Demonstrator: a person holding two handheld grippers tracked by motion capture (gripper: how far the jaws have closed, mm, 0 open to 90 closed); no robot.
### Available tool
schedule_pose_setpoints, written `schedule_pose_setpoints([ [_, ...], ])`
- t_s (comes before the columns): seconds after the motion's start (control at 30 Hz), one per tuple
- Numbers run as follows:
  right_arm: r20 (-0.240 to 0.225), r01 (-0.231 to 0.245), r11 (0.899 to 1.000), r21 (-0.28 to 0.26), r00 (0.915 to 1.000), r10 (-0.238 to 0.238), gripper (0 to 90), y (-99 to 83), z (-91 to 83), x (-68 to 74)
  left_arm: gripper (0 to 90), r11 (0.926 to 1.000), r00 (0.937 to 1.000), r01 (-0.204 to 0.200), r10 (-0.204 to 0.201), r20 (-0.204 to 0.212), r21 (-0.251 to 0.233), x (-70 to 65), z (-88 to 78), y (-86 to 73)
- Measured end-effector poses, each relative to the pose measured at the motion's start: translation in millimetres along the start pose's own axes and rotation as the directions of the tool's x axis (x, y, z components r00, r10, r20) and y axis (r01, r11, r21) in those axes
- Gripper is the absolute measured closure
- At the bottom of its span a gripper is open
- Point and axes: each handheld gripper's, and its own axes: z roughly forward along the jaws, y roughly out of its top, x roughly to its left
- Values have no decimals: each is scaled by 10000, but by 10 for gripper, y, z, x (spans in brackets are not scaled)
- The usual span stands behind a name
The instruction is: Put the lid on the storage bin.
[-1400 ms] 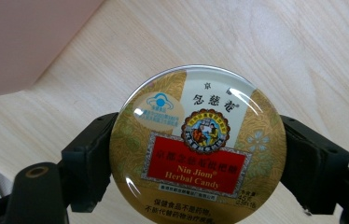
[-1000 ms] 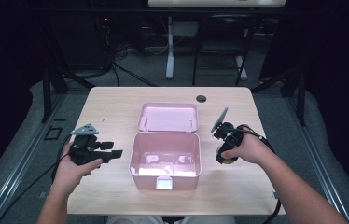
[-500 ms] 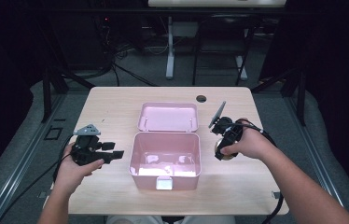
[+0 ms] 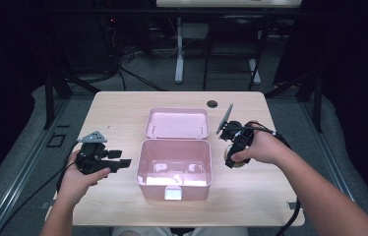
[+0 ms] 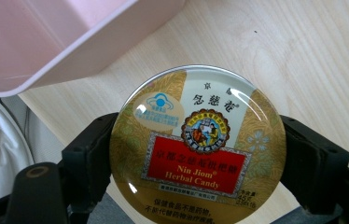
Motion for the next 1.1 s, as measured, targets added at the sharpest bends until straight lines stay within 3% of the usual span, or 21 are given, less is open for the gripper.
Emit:
schedule_pose_setpoints([
  [0.3, 46, 710, 9975, -12, 9975, -709, 199, 100, -67, 94, 429, 10000, 10000, -20, 20, 39, 26, -1, 4, 1],
  [1.1, -185, 1662, 9853, -390, 9858, -1670, 199, 402, -103, 383, 430, 10000, 10000, 9, -10, 68, 44, -5, 14, 0],
])
